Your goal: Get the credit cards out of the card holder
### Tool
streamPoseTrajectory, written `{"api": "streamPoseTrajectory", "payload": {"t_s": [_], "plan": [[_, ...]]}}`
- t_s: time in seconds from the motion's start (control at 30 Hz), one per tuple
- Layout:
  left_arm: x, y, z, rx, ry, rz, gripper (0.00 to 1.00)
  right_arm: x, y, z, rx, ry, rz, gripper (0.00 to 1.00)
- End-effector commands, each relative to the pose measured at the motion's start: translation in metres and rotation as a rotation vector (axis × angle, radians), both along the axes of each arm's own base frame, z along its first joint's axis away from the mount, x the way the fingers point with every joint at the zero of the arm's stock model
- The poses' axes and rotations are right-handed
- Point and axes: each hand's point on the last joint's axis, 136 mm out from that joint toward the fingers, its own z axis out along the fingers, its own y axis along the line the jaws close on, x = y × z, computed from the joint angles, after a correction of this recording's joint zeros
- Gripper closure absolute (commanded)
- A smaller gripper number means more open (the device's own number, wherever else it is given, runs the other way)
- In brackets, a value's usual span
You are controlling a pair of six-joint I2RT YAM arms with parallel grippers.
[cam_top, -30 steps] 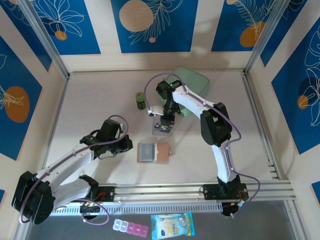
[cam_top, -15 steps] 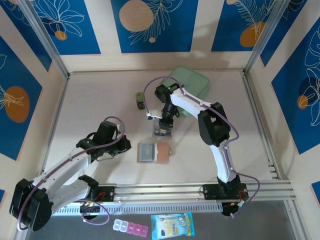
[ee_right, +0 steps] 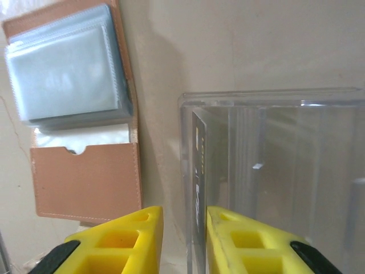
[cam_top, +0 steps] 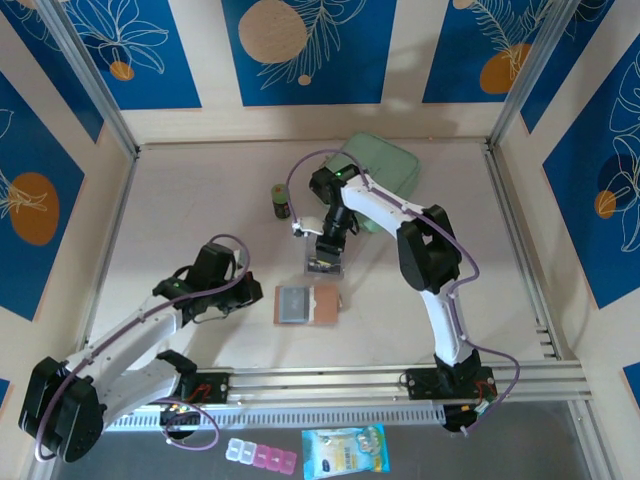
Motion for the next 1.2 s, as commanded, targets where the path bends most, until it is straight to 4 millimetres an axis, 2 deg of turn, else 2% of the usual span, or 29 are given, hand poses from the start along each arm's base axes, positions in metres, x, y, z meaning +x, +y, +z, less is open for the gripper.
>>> {"api": "streamPoseTrajectory", "payload": {"t_s": [0.0,0.17,0.3,0.4,0.53,0.6,0.7,0.87,0.93,1.03,1.17], "plan": [[0.004,-0.005,0.001,-0.034,0.0,-0.008,0.95,0.004,0.012,0.057,0.12,-0.072,-0.06,0.73],[0.006,-0.013,-0.004,-0.053,0.024,-0.031,0.95,0.007,0.022,0.073,0.205,-0.103,-0.184,0.73],[0.009,-0.019,-0.007,-0.064,0.03,-0.045,0.95,-0.002,0.029,0.082,0.268,-0.057,-0.309,0.74],[0.012,-0.022,-0.009,-0.07,0.034,-0.052,0.96,-0.009,0.033,0.079,0.295,-0.013,-0.436,0.74],[0.013,-0.026,-0.014,-0.073,0.039,-0.063,0.96,-0.01,0.025,0.06,0.262,-0.002,-0.69,0.78],[0.015,-0.028,-0.015,-0.075,0.04,-0.065,0.96,-0.009,0.014,0.045,0.2,0.035,-0.871,0.86],[0.017,-0.031,-0.016,-0.076,0.043,-0.071,0.96,-0.022,0.005,0.024,0.145,0.087,-1.005,0.91],[0.018,-0.034,-0.014,-0.079,0.035,-0.079,0.96,-0.035,-0.013,-0.004,0.06,0.117,-1.164,0.89],[0.018,-0.035,-0.017,-0.081,0.036,-0.082,0.96,-0.035,-0.02,-0.014,0.045,0.108,-1.206,0.84],[0.017,-0.037,-0.02,-0.086,0.045,-0.09,0.96,-0.031,-0.023,-0.022,0.051,0.098,-1.232,0.75],[0.016,-0.039,-0.018,-0.093,0.049,-0.098,0.96,-0.017,-0.029,-0.027,0.032,0.044,-1.268,0.72]]}}
